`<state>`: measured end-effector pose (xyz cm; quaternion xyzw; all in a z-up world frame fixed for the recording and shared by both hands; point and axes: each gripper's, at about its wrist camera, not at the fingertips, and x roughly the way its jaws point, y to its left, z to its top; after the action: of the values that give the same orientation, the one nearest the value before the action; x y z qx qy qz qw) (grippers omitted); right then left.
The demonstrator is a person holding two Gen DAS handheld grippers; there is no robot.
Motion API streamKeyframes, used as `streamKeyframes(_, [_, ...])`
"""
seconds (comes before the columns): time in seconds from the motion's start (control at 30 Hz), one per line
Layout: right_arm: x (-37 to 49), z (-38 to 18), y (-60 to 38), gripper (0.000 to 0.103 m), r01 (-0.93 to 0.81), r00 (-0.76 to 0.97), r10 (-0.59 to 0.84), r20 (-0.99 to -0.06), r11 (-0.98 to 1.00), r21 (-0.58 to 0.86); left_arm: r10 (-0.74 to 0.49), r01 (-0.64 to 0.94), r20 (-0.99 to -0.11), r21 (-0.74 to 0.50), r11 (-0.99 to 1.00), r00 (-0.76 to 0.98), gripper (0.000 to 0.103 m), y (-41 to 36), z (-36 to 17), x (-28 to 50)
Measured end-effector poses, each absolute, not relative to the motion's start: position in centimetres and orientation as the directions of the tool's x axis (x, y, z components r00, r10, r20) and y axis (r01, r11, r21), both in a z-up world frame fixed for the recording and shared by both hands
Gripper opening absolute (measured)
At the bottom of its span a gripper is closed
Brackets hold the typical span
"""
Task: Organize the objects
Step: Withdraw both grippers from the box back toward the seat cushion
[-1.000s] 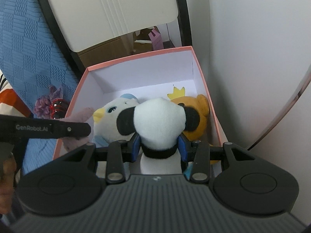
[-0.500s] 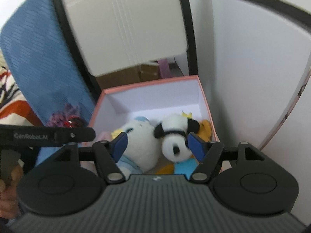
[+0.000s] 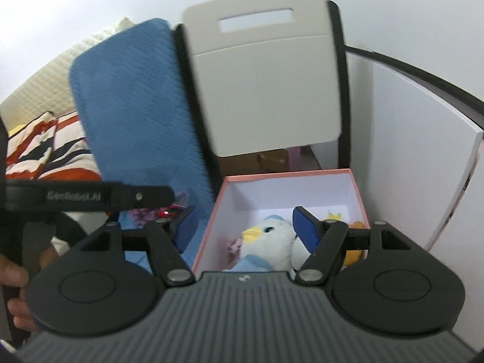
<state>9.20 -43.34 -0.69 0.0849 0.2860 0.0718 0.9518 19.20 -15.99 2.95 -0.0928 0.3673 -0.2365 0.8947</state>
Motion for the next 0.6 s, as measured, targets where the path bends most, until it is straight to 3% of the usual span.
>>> streamKeyframes(0.6, [5.3,-3.8,-35.1,0.071,-0.164,0.795,0.287,-0.534,0.950,0.266,-0.392,0.249,-0.597,-0.311,0.917,0.700,0.061,-5.5,0.0,14.1])
